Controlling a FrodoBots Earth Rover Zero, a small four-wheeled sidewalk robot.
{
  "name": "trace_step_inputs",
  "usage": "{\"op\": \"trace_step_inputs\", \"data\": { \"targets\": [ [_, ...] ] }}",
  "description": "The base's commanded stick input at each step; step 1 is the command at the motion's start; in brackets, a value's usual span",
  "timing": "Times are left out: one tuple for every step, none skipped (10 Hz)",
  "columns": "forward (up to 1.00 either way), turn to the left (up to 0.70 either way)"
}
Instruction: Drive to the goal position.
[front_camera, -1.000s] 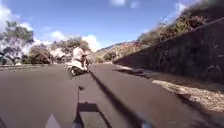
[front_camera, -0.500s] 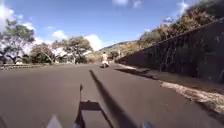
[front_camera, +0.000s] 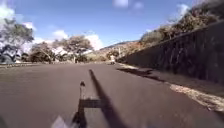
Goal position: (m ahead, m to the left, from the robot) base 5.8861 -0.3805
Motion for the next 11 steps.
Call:
{"op": "trace_step_inputs", "data": {
  "targets": [
    [0.97, -0.34],
    [0.97, -0.33],
    [0.97, -0.28],
    [0.97, -0.16],
    [0.97, -0.04],
    [0.97, -0.27],
    [0.97, -0.15],
    [0.97, -0.03],
    [0.97, 0.00],
    [0.97, 0.00],
    [0.97, 0.00]
  ]
}}
